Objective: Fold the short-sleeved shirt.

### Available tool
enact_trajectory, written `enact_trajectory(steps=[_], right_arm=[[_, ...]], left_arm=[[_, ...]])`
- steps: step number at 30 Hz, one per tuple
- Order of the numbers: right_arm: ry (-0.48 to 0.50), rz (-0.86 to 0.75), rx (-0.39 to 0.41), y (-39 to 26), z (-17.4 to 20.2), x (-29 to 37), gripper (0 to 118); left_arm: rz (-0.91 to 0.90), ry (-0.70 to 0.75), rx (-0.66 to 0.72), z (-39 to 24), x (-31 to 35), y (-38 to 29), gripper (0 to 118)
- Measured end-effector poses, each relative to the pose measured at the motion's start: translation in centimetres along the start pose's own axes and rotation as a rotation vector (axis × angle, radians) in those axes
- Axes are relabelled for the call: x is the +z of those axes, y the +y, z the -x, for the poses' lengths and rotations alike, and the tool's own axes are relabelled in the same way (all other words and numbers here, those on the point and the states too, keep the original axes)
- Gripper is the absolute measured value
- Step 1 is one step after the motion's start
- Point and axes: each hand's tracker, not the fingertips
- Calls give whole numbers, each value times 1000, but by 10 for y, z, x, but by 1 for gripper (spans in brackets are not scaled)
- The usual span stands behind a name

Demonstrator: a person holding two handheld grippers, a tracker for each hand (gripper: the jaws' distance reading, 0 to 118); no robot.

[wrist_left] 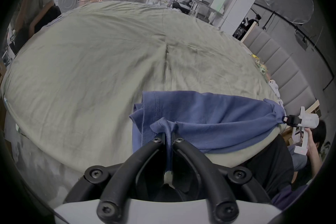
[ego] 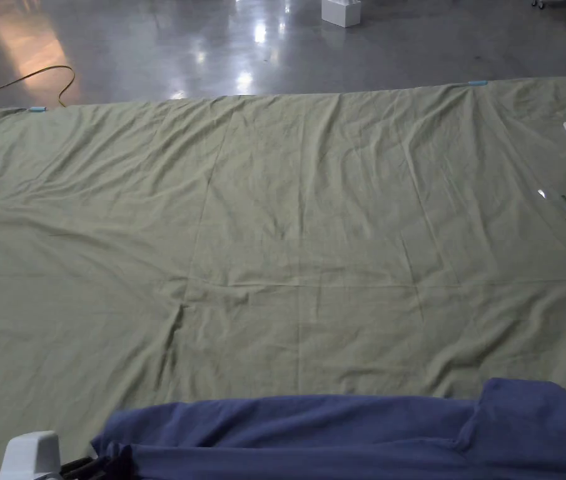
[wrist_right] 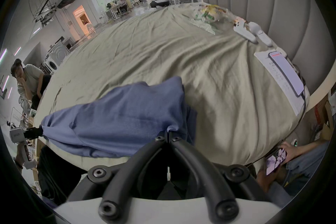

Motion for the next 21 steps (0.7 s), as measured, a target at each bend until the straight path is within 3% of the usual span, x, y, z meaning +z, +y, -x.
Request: enact_trajectory(steps=[1, 2, 3, 4, 5, 9, 13, 18, 21], right_arm=[[-11, -39, 29, -4, 1, 0, 4], [-20, -49, 45, -4, 2, -1, 24], [-39, -39, 61, -2, 3, -2, 51], [-47, -38, 58, -1, 2, -1, 77], [-55, -49, 58, -2, -1, 3, 86], [-63, -219, 12, 8, 1, 43, 81], [74, -480, 7, 18, 33, 100, 81], [106, -721, 150, 28, 91, 152, 81], [154, -765, 167, 31, 117, 161, 77]], left_arm=[[-11, 20, 5, 2, -1, 0, 28], [-21, 54, 6, 1, 2, 0, 58], [-41, 80, 3, 3, 7, 1, 78], [-62, 107, 2, 5, 14, 2, 90], [-106, 118, 1, 6, 24, 4, 92], [-349, 200, -110, -21, 88, 16, 92], [-632, 174, -193, -74, 159, 31, 92], [-837, 205, -295, -135, 198, 35, 92], [-884, 148, -336, -157, 199, 35, 88]])
